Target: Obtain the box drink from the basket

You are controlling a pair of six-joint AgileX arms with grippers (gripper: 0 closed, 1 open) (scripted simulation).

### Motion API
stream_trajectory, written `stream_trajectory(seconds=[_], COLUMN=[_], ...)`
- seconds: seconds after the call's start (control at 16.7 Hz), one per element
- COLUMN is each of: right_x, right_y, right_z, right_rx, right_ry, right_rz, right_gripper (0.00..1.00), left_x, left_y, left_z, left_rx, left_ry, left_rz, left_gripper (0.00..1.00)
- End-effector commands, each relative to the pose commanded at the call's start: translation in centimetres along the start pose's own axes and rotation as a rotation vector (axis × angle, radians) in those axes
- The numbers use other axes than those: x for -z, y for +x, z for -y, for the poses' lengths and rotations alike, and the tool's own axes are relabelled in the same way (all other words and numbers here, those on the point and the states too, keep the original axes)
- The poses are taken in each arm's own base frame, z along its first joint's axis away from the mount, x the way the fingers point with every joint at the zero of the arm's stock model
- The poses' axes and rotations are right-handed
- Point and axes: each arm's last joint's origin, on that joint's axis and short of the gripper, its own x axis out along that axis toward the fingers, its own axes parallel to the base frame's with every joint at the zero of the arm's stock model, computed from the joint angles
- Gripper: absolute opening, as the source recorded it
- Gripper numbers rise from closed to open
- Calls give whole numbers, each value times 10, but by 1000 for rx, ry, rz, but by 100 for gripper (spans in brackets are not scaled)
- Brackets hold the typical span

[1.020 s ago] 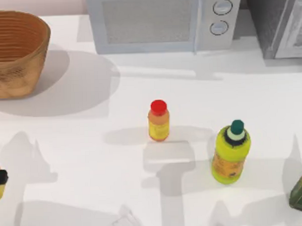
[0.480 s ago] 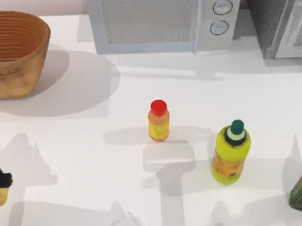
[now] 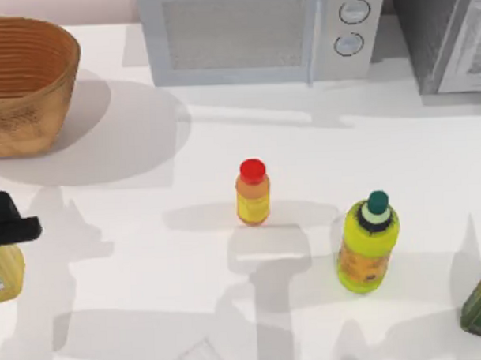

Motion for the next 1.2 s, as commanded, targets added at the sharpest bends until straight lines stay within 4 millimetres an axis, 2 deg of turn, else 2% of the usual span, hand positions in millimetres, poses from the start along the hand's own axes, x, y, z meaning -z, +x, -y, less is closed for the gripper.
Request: stream_trajectory(seconds=[0.24,0.48,0.72,0.9,1.08,1.2], right_x=[0,0,0,0,0,0], right_y=[0,0,0,0,0,0], right_z=[0,0,0,0,0,0], right_rx=[0,0,0,0,0,0], right_ry=[0,0,0,0,0,0], right_rz=[0,0,0,0,0,0], right_gripper=[100,100,100,100,100,100], left_x=[-28,-40,-28,-10,8,15], left_y=[16,23,11,-8,-25,-32], left_z=[45,112,183,225,253,262], left_rx=[-90,-192,-300,-374,-430,-451], left_ry=[-2,-6,-7,-8,-12,-14], left_rz=[12,31,53,71,86,92], left_gripper=[0,0,0,0,0,0])
